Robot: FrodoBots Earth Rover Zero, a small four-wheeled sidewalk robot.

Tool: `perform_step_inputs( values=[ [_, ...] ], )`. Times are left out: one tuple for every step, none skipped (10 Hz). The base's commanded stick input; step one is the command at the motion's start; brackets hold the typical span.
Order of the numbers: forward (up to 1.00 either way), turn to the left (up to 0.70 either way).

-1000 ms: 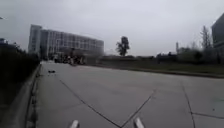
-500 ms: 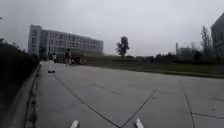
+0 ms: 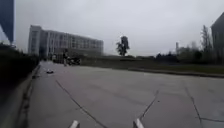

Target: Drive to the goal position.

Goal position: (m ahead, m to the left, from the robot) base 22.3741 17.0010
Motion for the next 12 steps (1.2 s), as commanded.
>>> perform_step_inputs(
  values=[
    [0.70,0.00],
    [0.70,0.00],
    [0.70,0.11],
    [0.70,0.30],
    [0.70,0.35],
    [0.70,0.35],
    [0.70,0.35],
    [0.70,0.35],
    [0.70,0.02],
    [0.70,0.00],
    [0.70,0.00],
    [0.70,0.00]
  ],
)
